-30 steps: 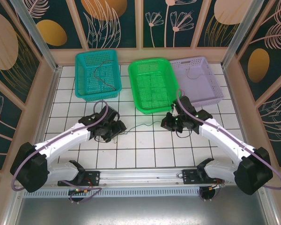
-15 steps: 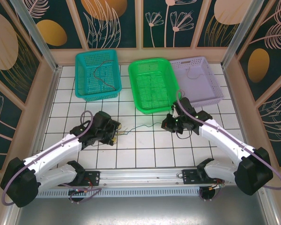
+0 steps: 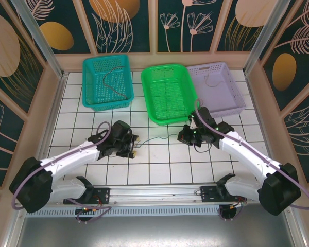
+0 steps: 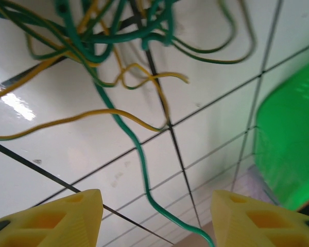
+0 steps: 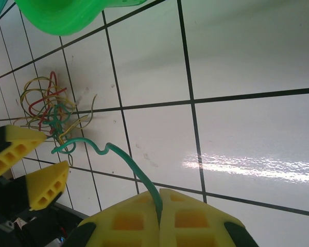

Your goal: Untangle the cables

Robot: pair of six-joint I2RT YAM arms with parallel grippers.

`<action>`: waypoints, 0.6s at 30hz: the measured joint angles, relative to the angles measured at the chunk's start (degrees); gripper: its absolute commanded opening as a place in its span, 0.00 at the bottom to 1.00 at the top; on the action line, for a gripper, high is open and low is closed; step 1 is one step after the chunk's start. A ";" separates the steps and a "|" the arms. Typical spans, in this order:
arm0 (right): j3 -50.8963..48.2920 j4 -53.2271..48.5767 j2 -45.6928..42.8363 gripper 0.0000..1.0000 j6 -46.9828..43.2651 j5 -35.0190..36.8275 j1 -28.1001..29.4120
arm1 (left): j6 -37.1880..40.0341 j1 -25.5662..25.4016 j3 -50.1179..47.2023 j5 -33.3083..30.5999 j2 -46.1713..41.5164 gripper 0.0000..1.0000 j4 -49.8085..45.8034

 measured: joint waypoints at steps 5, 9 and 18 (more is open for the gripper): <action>0.00 0.04 -0.33 0.00 0.04 0.02 0.00 | -1.90 -0.28 -2.05 -1.14 3.19 0.44 4.44; 0.00 0.04 -0.83 0.00 0.07 0.59 0.00 | -3.15 -0.28 -4.90 -2.82 8.63 0.20 9.29; 11.08 -5.60 -6.64 0.00 -3.72 11.67 -2.34 | -2.05 3.19 -8.61 -7.80 5.05 0.15 10.80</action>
